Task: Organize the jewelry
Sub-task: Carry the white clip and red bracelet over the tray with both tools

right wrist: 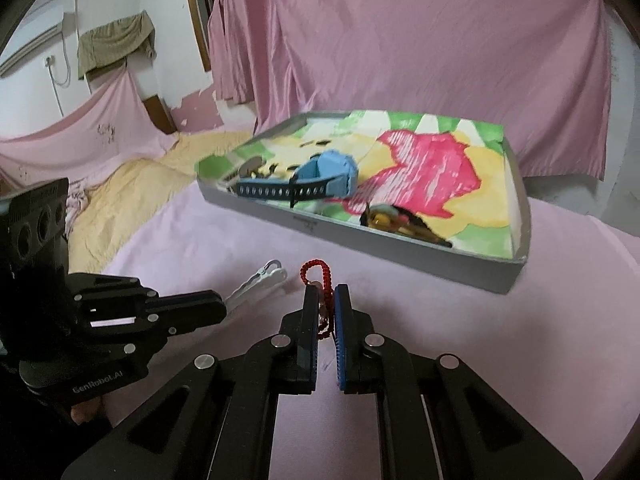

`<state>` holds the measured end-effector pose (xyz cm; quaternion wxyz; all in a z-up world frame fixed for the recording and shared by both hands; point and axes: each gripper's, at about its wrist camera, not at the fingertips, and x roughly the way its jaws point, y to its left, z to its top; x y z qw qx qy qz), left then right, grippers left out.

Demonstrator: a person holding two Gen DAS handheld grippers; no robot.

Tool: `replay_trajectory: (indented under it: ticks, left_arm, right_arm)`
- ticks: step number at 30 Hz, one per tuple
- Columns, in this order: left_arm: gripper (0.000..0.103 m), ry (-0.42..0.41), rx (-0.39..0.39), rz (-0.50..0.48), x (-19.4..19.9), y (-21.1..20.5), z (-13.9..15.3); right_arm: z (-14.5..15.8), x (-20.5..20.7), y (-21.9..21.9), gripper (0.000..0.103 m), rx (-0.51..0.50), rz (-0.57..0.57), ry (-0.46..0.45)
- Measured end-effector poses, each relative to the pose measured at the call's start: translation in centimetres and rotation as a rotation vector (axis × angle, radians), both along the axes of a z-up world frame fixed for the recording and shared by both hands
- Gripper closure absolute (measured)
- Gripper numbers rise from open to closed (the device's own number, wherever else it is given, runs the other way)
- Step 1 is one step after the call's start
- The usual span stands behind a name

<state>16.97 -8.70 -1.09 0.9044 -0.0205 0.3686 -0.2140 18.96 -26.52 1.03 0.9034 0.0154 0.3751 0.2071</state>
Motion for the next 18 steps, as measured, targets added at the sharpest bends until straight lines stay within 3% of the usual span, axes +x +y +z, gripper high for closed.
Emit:
replay_trajectory:
  ticks: [18]
  left_arm:
    - [0.101,-0.156,-0.064,0.095,5.1,1.0,5.1]
  right_arm:
    - [3.3,4.3,-3.0,0.096,0.109,-0.128,-0.136]
